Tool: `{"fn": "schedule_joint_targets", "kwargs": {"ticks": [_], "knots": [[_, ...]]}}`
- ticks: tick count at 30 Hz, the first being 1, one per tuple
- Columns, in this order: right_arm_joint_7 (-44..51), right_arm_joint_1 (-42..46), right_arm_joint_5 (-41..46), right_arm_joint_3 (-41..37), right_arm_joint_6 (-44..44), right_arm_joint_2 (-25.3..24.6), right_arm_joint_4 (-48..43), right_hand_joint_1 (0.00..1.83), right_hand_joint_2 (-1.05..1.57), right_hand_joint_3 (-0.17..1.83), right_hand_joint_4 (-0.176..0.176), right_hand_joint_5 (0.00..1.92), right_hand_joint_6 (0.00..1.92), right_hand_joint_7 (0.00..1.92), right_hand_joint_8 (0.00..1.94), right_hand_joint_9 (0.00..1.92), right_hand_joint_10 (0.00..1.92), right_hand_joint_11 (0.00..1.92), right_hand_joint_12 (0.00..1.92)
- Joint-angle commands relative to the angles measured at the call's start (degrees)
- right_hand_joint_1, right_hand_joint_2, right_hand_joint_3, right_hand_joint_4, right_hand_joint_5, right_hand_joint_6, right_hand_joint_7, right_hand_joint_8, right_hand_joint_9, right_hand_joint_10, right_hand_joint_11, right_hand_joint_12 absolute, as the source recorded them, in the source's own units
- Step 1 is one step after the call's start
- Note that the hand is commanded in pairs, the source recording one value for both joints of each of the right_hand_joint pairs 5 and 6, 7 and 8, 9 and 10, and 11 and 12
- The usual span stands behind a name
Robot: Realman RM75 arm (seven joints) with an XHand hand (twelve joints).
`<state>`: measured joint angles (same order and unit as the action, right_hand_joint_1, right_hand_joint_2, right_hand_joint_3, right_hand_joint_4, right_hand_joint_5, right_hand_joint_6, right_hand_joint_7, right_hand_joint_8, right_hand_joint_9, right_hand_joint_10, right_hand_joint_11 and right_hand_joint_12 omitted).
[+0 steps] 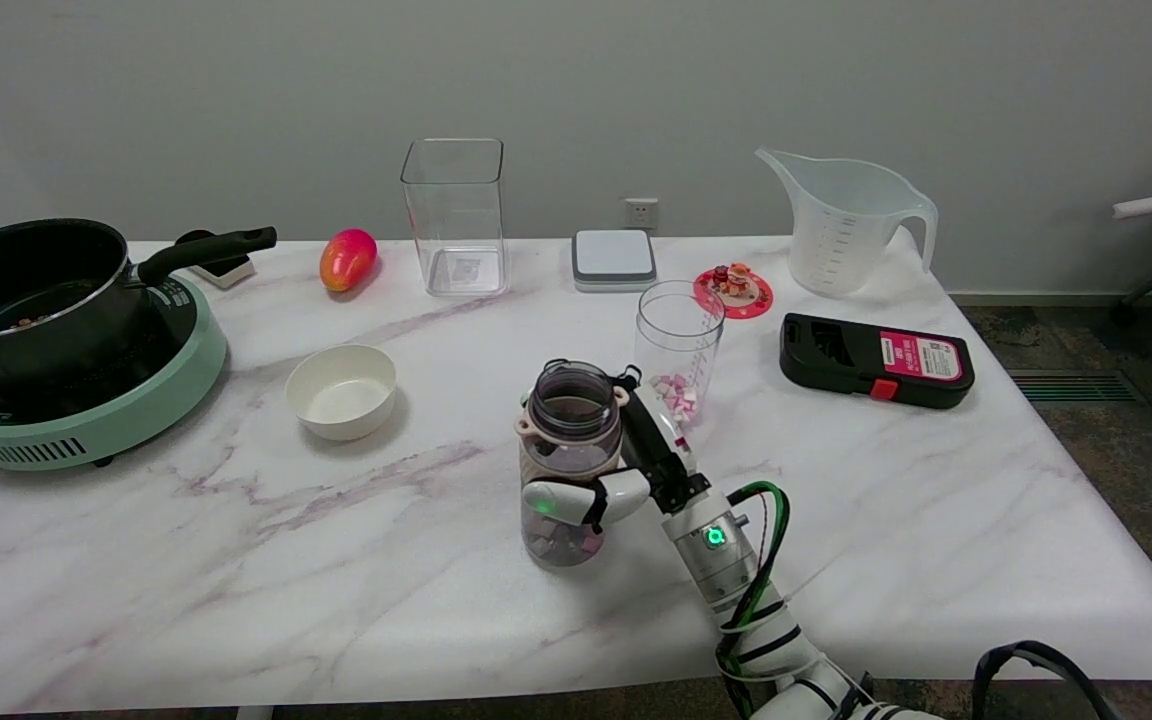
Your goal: Place the bottle onto the table.
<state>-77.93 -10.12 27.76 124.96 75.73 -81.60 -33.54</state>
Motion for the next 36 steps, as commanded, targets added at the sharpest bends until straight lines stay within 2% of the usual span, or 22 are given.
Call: {"fn": "schedule_joint_targets", "kwargs": {"ticks": [1,5,8,9,15,18,24,36], "knots": [[-0.2,1.0,-0.2,-0.1,-0.5,0.4,-1.0,1.31,0.76,0.72,0.000,0.88,0.88,1.24,1.24,1.06,1.06,1.27,1.27],[-0.1,1.5,0.0,-0.2,-0.3,0.5,-1.0,1.33,0.49,1.04,0.000,0.88,0.88,1.15,1.15,0.82,0.82,1.18,1.18],[0.1,1.7,0.1,-0.2,-0.3,0.7,-1.0,1.33,0.31,1.24,0.000,0.87,0.87,1.05,1.05,0.74,0.74,1.04,1.04],[0.2,1.7,0.1,-0.2,-0.3,0.7,-1.0,1.33,0.19,1.34,0.000,0.86,0.86,0.99,0.99,0.71,0.71,0.93,0.93],[0.2,1.8,0.0,-0.2,-0.3,0.7,-0.9,1.31,-0.04,1.57,0.000,0.77,0.77,0.72,0.72,0.57,0.57,0.77,0.77],[0.0,1.9,-0.2,-0.2,-0.3,0.8,-0.9,1.31,-0.08,1.59,0.000,0.73,0.73,0.65,0.65,0.54,0.54,0.73,0.73],[-0.1,1.9,-0.3,-0.2,-0.3,0.8,-1.1,1.30,-0.09,1.49,0.000,0.67,0.67,0.63,0.63,0.53,0.53,0.72,0.72],[1.4,2.7,-0.4,-0.2,-3.4,1.9,-5.8,1.32,-0.07,1.47,0.000,0.62,0.62,0.61,0.61,0.52,0.52,0.71,0.71]]}}
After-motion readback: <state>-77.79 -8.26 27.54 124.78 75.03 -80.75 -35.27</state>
